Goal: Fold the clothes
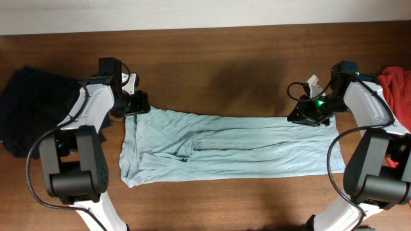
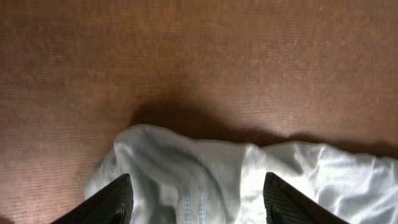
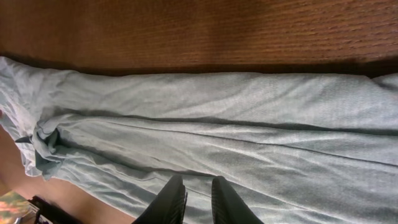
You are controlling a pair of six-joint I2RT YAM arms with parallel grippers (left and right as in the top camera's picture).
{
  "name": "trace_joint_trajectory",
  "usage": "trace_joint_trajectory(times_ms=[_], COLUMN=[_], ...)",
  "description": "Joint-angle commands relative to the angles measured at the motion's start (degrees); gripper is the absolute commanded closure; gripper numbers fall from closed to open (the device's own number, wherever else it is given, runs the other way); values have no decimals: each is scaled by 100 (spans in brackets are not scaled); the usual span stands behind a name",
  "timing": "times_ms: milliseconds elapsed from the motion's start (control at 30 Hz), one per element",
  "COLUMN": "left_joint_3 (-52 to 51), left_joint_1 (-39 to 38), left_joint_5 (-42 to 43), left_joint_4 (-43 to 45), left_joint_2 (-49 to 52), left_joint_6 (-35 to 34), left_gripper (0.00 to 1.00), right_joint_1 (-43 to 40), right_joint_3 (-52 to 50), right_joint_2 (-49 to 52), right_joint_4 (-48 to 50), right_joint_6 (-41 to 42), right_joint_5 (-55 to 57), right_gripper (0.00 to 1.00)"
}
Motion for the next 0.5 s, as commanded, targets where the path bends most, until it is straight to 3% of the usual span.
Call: trace_joint_trajectory(times_ms=[0, 33, 67, 133, 400, 467], left_joint_3=[76, 76, 76, 76, 133, 164], left_joint_1=[39, 39, 39, 39, 258, 407], left_joint_5=[-35, -44, -46, -96, -490, -487], left_joint_4=[227, 326, 498, 627, 348, 216], left_joint_2=[125, 157, 203, 216, 210, 205], left_joint_6=[-68, -68, -68, -68, -66, -68], left_gripper=[43, 58, 82, 99, 99, 80], right_joint_1=[46, 46, 46, 46, 46, 46], right_joint_3=[9, 9, 9, 11, 11, 11], right_joint_2=[-48, -48, -48, -48, -48, -48], right_joint_4=[-15, -15, -20, -52, -76, -76], right_joint_6=[-57, -57, -57, -59, -59, -59], right_joint_5=[-118, -118, -116, -116, -116, -114], right_gripper=[79, 79, 79, 79, 80, 80])
